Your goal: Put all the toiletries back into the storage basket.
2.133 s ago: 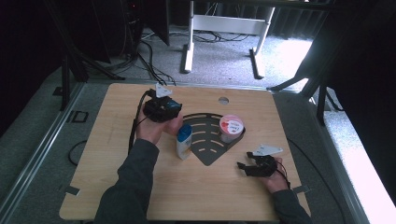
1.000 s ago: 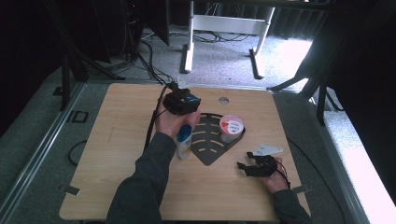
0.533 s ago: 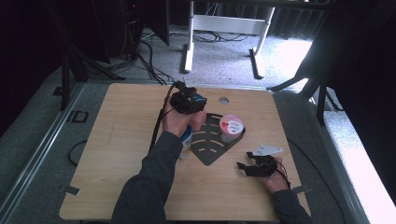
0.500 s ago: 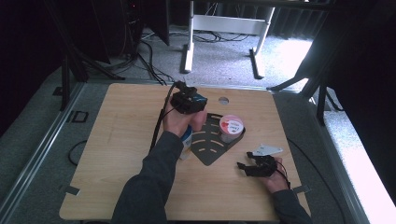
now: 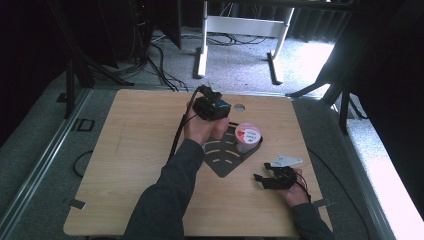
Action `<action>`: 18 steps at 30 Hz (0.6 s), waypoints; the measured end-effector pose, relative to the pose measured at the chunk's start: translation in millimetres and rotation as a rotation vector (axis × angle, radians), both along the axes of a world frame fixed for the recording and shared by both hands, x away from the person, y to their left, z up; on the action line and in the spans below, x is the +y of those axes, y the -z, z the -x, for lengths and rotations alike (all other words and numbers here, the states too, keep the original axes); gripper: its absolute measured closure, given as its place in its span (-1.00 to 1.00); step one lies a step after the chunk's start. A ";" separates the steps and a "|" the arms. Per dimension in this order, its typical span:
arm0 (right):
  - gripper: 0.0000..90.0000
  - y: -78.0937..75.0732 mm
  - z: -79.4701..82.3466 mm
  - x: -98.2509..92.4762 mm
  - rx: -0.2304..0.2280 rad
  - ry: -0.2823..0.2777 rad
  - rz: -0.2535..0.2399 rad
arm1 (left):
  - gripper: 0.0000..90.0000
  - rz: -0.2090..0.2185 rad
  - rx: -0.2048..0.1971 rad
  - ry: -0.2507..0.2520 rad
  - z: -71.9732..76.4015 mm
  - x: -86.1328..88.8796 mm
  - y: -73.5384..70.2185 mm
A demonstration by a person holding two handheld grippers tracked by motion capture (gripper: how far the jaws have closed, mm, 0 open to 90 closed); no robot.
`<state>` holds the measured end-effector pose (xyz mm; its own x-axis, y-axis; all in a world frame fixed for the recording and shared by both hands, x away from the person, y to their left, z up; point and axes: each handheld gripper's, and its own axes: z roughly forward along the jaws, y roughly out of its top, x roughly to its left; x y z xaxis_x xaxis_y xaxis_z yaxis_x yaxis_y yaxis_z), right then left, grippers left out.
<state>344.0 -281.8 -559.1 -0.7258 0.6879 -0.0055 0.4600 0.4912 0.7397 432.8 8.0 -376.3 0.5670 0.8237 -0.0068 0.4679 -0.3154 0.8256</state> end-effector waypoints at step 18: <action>-0.27 0.0 -0.2 -0.3 -0.002 -0.005 0.000 | 0.18 -0.016 0.034 -0.019 -11.9 -23.9 11.4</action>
